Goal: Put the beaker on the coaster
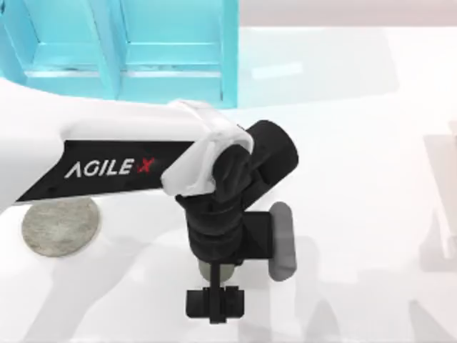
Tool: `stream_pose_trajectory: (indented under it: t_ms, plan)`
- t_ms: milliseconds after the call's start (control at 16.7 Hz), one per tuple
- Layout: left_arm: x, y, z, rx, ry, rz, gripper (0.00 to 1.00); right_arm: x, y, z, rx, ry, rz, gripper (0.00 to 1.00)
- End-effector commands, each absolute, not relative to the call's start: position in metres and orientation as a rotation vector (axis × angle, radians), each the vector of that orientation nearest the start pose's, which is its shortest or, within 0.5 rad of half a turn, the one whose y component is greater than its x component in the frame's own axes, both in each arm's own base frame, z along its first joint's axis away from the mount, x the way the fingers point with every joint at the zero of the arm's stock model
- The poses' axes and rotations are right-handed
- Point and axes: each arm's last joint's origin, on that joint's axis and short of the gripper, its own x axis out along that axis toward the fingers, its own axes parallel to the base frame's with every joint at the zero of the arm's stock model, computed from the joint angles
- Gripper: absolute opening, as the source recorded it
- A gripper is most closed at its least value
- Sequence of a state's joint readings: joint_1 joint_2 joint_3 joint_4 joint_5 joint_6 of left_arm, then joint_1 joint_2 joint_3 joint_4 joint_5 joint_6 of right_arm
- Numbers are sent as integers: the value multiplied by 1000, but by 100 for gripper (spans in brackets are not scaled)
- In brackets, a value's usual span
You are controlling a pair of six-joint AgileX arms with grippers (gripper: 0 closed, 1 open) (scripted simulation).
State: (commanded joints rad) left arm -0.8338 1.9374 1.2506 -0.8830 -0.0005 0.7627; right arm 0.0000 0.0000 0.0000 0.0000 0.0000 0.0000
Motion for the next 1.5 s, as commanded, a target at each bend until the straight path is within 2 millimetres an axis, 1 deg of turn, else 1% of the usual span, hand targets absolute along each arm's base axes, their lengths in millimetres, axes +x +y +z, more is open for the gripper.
stream_pose_trajectory:
  t_ms: [540, 600, 1200, 1380, 1500]
  plan:
    - [236, -256, 138, 1225, 1199, -1222, 2, 106, -1, 160, 0, 0, 0, 100]
    - [236, -256, 138, 1225, 1199, -1222, 0, 106, -1, 160, 0, 0, 0, 100]
    - [238, -254, 139, 1210, 1208, -1209, 0, 106, -1, 160, 0, 0, 0, 100]
    - [256, -240, 146, 1087, 1286, -1096, 0, 106, -1, 160, 0, 0, 0, 100]
    - [274, -220, 153, 939, 1369, -956, 0, 106, -1, 160, 0, 0, 0, 100]
